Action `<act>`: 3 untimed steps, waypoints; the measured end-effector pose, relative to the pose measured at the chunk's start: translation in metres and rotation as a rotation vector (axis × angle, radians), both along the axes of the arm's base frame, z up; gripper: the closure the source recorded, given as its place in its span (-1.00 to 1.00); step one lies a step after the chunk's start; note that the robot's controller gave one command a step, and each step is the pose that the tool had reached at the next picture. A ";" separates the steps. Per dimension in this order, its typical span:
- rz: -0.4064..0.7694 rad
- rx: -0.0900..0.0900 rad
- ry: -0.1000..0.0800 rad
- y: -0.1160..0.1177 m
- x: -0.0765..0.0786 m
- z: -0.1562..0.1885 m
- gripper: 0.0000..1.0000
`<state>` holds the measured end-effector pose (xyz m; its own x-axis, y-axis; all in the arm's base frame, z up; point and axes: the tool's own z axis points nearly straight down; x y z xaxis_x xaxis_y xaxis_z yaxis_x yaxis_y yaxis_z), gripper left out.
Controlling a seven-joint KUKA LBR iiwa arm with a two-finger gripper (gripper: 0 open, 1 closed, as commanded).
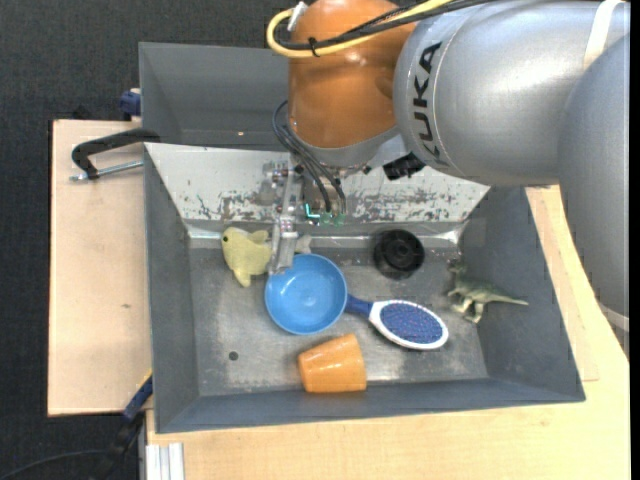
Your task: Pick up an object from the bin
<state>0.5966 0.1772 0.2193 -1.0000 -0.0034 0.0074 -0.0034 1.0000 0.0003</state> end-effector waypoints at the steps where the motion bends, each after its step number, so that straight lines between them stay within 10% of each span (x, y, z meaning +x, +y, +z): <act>1: 0.057 -0.002 0.001 -0.033 -0.025 -0.073 -1.00; 2: 0.469 0.003 -0.013 -0.032 -0.023 -0.147 -1.00; 3: 0.468 0.003 -0.011 -0.033 -0.023 -0.148 1.00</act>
Offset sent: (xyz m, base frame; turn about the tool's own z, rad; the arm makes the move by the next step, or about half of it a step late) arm -0.0234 -0.0318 -0.0691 -0.0578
